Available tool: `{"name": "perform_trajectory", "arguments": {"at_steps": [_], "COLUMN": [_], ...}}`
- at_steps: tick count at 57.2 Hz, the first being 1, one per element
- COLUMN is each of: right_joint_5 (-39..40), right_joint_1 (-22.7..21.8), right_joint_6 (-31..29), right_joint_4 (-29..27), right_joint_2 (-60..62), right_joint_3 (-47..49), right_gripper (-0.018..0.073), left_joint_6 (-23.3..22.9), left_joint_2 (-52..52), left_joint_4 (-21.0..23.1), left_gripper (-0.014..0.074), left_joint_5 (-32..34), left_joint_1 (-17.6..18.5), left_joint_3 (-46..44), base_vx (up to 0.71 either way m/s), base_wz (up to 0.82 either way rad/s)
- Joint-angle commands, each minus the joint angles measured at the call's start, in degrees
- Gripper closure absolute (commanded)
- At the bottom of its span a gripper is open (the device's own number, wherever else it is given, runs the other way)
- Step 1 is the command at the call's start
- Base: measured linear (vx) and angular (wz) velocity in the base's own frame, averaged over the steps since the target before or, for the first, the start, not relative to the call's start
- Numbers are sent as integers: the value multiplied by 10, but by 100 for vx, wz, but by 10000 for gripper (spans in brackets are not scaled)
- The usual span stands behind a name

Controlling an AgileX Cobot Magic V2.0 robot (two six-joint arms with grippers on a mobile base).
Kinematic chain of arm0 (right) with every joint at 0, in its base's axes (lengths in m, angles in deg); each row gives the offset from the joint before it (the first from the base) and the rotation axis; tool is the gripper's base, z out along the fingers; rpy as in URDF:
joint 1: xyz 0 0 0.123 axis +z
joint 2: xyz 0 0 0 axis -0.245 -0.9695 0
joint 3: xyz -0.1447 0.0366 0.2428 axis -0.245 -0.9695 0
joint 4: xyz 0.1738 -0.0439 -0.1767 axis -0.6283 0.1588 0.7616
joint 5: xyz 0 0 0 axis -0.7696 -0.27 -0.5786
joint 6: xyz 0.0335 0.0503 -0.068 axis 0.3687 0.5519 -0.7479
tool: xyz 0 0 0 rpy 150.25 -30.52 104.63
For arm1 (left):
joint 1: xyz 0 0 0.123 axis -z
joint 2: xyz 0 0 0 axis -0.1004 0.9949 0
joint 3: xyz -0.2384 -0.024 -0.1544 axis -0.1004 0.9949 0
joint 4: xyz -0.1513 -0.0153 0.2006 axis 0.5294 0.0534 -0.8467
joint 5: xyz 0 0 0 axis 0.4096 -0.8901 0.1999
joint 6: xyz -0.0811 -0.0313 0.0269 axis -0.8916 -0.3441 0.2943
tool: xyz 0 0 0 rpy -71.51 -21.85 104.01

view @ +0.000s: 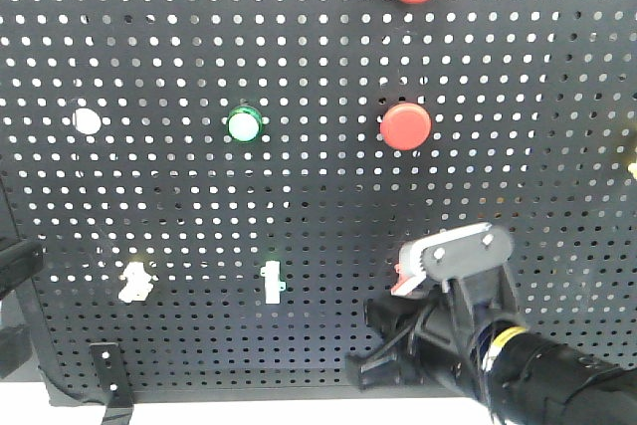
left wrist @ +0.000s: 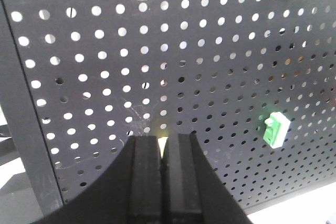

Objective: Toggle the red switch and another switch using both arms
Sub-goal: 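Move the right gripper to the red-white toggle switch, then push the red-white toggle lever sideways with the right gripper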

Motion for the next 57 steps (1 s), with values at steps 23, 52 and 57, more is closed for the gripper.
{"name": "perform_trajectory", "arguments": {"at_steps": [23, 52, 57], "right_joint_5": [154, 141, 141], "right_joint_1": [0, -2, -2], "right_joint_6": [-4, -5, -5], "right_joint_4": [3, 3, 3], "right_joint_2": [68, 229, 241], "right_joint_3": [22, 22, 22], "right_gripper": [566, 566, 566], "left_joint_6": [-3, -3, -3], "left_joint_2": [-5, -5, -5], "left_joint_4": [4, 4, 4], "left_gripper": [594, 594, 594], "left_joint_5": [51, 44, 44], "left_joint_1": [4, 4, 4], "left_joint_3": [-15, -15, -15], "base_vx": [0, 0, 0], "base_wz": [0, 0, 0]}}
